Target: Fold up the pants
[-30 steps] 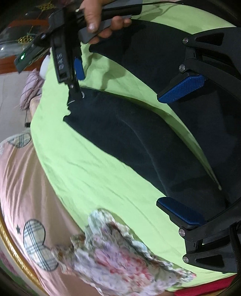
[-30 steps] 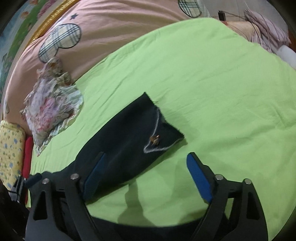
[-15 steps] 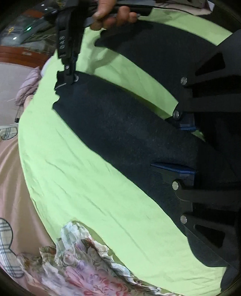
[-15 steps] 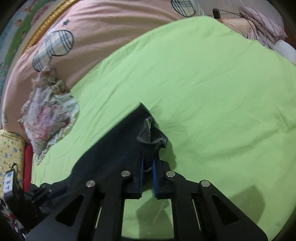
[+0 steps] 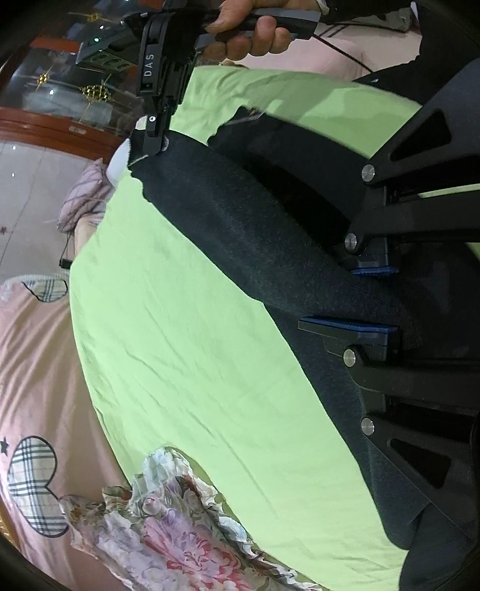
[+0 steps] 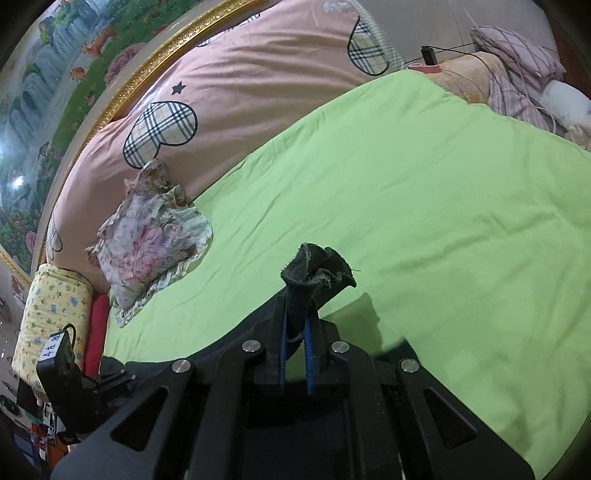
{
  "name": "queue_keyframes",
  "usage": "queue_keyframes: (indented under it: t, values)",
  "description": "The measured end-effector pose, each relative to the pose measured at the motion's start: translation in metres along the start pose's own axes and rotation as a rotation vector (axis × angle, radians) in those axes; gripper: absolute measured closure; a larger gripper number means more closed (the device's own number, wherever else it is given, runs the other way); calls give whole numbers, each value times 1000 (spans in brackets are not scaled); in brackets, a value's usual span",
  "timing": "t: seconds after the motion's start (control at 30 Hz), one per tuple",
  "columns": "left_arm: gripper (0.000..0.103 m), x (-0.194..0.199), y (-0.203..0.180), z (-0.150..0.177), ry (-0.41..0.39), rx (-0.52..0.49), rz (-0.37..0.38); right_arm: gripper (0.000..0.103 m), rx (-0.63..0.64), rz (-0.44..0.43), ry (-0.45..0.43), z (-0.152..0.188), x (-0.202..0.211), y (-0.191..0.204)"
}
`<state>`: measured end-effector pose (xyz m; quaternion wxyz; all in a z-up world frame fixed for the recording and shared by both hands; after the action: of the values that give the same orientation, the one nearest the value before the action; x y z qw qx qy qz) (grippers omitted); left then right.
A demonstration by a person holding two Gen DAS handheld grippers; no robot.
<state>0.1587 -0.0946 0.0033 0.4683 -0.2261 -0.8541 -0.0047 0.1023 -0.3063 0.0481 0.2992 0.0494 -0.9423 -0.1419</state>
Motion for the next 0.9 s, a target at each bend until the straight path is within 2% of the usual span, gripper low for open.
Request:
queue_keyframes:
  t: [0.27,0.53,0.7,0.8,0.87,0.9]
  values:
    - [85,6,-28,32,0,-39,13,94,-20,44,24,47,30,-15]
    - [84,-13,-39,46,36,-56,0,94,-47,117,70,83,29,-38]
    - [78,-22,-37,52,59,-28,17,94,-54,150,90,92,19,-49]
    - [66,-25,-36,58,62,-24,2,94,-59,160,117,99,12,-52]
    - [49,-22,-37,62,46,-24,-14,91,-58,158,107,99,15,-50]
    - [44,-19,-36,64,36,-18,-18,89,-53,164,108,99,17,-50]
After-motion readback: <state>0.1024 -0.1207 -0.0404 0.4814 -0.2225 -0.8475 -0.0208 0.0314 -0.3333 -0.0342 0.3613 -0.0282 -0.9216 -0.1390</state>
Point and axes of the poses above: each gripper's, at about its wrist camera, not at the fingertips, and x roughly against the way its jaws point, y to its left, z to its underside, the point moved 5 cm from there along -x, roughly the way its jaws point, and after that the axes turned 14 degrees about x, right-handed, at the moved point
